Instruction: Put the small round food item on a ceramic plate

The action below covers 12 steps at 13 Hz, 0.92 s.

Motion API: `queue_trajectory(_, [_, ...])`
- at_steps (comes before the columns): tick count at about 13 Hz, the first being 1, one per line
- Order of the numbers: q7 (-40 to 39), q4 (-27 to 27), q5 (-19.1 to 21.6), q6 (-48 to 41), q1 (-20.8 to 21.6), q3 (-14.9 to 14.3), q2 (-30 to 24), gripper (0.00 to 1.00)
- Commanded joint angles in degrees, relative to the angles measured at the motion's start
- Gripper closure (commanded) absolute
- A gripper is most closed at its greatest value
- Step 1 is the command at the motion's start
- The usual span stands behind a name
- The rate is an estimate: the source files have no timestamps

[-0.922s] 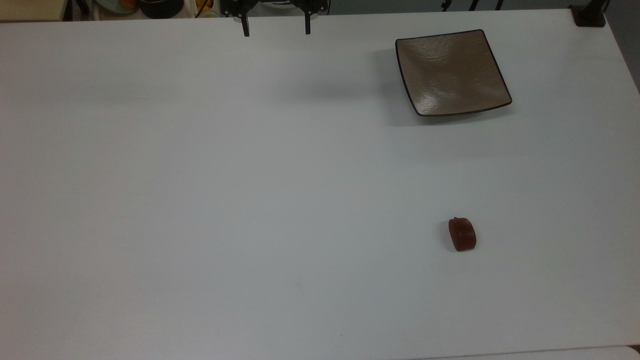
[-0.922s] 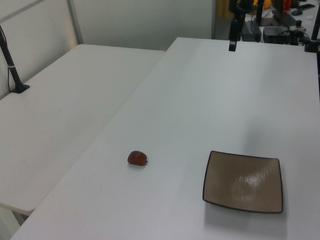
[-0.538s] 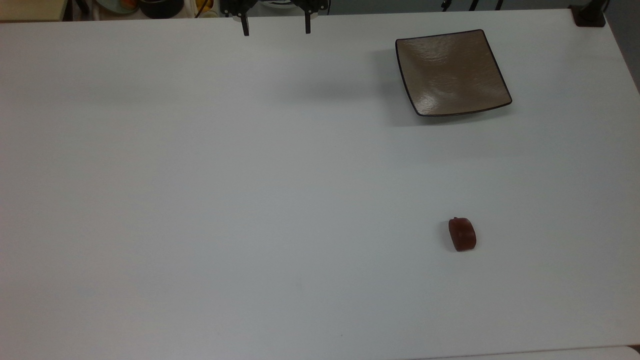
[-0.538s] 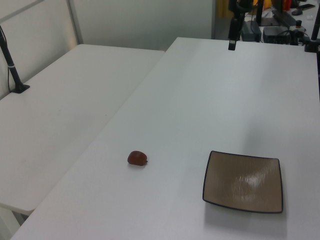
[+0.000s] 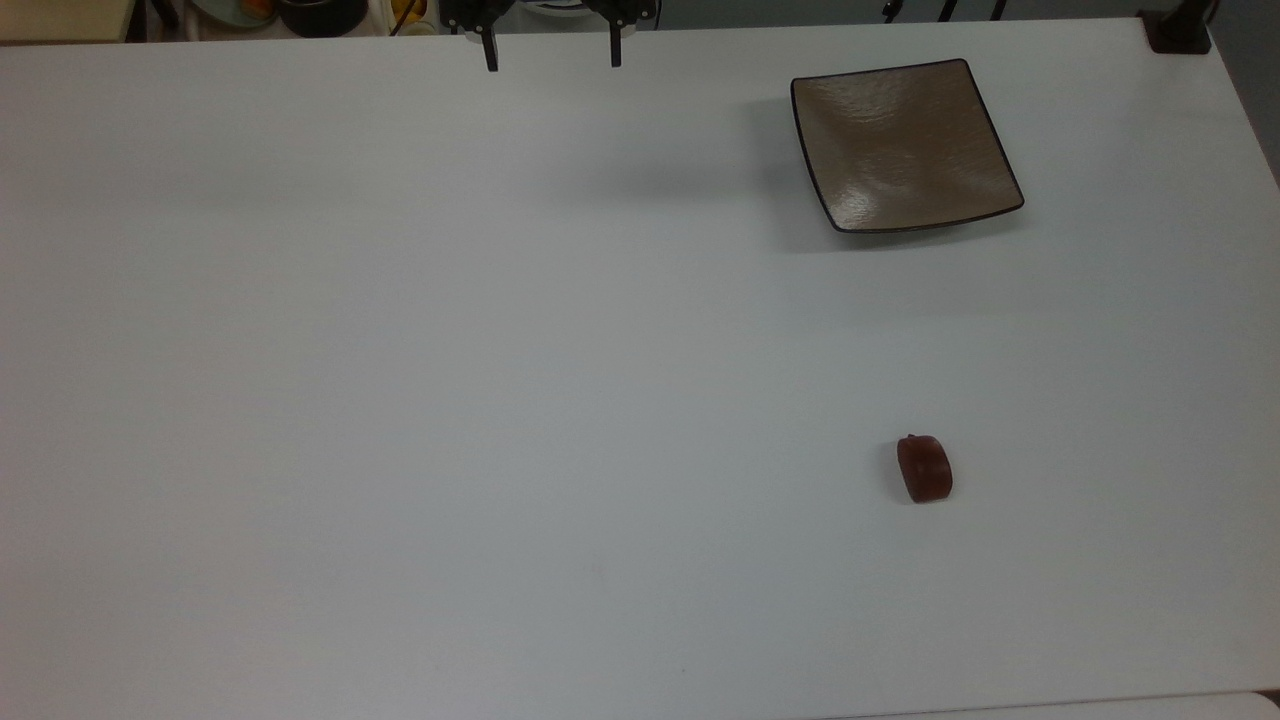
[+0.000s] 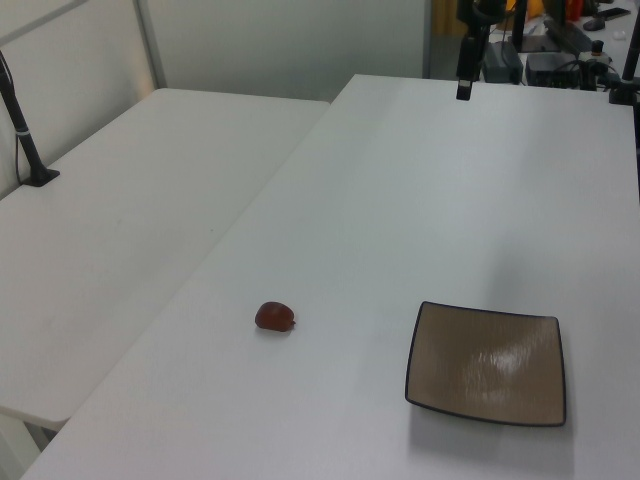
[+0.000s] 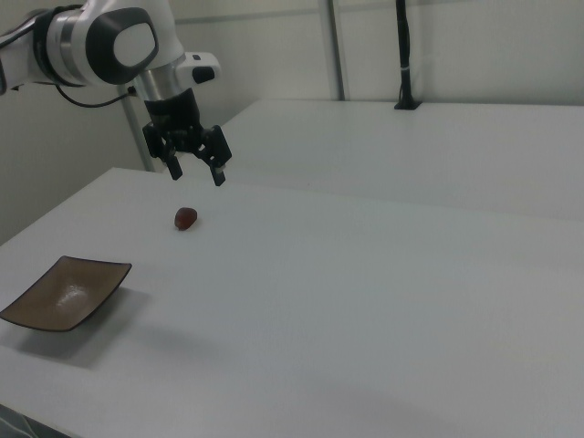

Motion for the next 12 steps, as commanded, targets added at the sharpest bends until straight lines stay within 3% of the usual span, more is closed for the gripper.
queue_trajectory(1, [-0.5, 0.2, 0.5, 0.7, -0.1, 0.3, 0.1, 0.00])
queue_trajectory(8, [-1.1, 0.8, 2.5, 0.8, 0.4, 0.4, 1.0, 0.00])
queue_trajectory(12, [-0.3, 9.1, 3.3, 1.7, 3.1, 1.2, 7.1, 0.00])
